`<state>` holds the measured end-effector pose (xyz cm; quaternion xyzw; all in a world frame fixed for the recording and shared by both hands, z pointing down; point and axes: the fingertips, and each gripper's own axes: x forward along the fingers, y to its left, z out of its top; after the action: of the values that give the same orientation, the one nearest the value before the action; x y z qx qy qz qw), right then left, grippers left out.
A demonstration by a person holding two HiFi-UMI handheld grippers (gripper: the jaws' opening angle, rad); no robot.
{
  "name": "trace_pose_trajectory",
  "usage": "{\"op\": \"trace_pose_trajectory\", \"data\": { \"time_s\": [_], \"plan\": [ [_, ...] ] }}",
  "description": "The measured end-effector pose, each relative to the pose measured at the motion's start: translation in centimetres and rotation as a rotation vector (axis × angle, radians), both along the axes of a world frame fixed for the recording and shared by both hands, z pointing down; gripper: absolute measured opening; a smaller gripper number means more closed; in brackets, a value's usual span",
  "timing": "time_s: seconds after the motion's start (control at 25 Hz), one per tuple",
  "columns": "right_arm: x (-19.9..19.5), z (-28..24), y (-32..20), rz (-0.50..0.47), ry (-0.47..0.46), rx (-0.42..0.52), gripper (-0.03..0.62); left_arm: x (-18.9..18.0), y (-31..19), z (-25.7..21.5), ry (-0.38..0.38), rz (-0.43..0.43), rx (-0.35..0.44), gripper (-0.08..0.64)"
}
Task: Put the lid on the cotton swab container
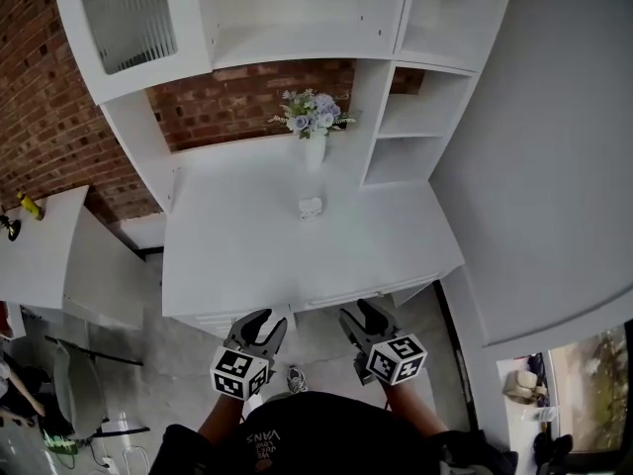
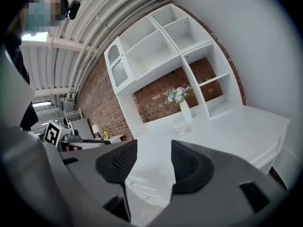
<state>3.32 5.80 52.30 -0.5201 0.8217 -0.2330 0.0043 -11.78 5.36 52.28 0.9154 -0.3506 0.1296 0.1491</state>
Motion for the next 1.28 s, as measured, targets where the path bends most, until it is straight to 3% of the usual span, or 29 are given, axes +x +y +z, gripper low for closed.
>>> {"op": "trace_pose_trajectory", "data": {
  "time_s": [0.16, 0.48, 0.76, 1.28],
  "plan": [
    [-1.5, -0.4, -2.3, 0.035, -0.049, -0.017, 0.199, -0.9, -3.2, -0.1, -0.007, 0.035, 0.006, 0.123],
    [-1.3, 0.9, -6.1, 0.072, -0.029, -0.023, 0.199, -1.1, -7.7, 0.8, 0.002, 0.057, -0.012, 0.124],
    [-1.0, 1.9, -9.6, 0.017, -0.038, -0.031, 0.199, -0.1, -11.1, 1.5, -0.022, 0.057, 0.008, 0.138],
    [2.3, 3.9, -18.6, -0.099, 0.06, -0.056, 0.199, 5.3, -20.4, 2.1, -0.082, 0.062, 0.042, 0.164]
  ]
}}
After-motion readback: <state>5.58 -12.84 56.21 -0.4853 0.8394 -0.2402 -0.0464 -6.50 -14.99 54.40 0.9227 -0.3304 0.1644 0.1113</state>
